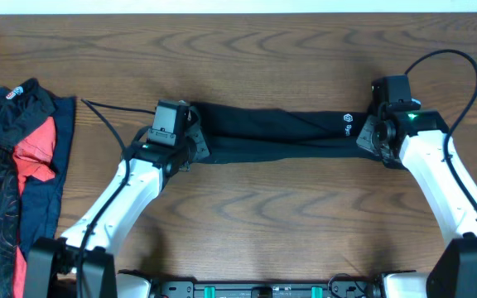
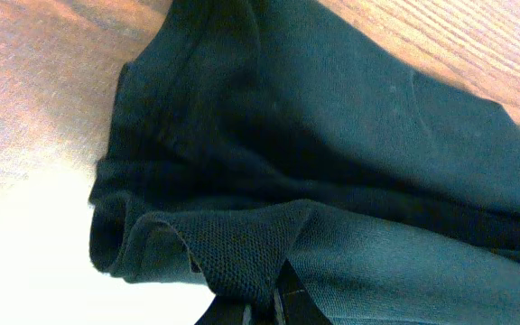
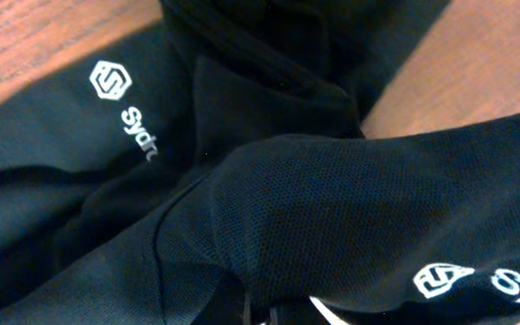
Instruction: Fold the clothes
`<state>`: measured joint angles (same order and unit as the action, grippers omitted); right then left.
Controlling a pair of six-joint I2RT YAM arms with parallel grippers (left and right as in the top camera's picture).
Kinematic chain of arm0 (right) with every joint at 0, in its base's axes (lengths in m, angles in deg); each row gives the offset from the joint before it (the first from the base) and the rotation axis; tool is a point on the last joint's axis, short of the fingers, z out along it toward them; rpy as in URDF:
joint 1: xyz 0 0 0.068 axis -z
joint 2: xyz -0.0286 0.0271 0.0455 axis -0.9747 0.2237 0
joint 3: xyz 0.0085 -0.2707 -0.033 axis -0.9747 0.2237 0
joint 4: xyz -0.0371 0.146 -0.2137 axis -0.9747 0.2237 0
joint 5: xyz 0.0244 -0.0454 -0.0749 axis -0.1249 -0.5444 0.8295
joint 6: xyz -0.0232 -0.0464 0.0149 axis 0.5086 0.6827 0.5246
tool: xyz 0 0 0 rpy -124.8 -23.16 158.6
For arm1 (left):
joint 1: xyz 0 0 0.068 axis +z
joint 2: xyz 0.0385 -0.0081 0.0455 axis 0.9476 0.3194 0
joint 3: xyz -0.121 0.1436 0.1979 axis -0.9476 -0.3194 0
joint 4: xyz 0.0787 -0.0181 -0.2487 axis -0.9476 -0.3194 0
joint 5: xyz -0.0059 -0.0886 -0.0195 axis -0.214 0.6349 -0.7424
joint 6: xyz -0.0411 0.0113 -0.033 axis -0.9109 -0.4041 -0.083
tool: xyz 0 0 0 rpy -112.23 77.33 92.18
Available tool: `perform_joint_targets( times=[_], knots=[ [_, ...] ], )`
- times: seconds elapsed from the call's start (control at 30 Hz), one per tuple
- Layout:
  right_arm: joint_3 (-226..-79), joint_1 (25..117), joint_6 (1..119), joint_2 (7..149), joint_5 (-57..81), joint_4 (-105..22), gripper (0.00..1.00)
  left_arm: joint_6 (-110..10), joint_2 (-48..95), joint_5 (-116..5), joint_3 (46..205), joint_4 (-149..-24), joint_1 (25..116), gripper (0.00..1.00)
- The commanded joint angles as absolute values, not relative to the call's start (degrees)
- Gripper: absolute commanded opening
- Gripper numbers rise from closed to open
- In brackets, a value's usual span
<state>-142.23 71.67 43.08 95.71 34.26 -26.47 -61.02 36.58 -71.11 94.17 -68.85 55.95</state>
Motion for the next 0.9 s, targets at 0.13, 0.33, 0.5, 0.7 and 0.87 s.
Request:
perform_joint_targets(
  times=[0.13, 0.33, 0.5, 0.7, 0.87],
  knots=[
    [-143.35, 71.6, 46.38, 99.23, 36.11, -32.08, 0.02, -59.3, 38.26, -75.07, 95.31, -64.78, 56.26, 0.06],
    [-143.35, 71.67, 47.5, 103.03, 35.63, -36.65, 0.02, -59.21, 38.33, -78.63, 95.31, -61.77, 56.26, 0.06],
    [-143.35, 71.67, 48.15, 105.81, 34.76, -40.85, 0.01, -58.99, 39.51, -80.69, 95.31, -59.34, 56.26, 0.06],
    [-143.37, 71.99, 51.65, 106.38, 34.65, -46.12, 0.01, -59.03, 44.12, -80.6, 95.31, -56.04, 56.26, 0.06],
    [-143.37, 72.26, 53.42, 106.77, 34.61, -48.74, 0.01, -59.08, 47.86, -80.58, 95.31, -54.03, 56.26, 0.06]
  ],
)
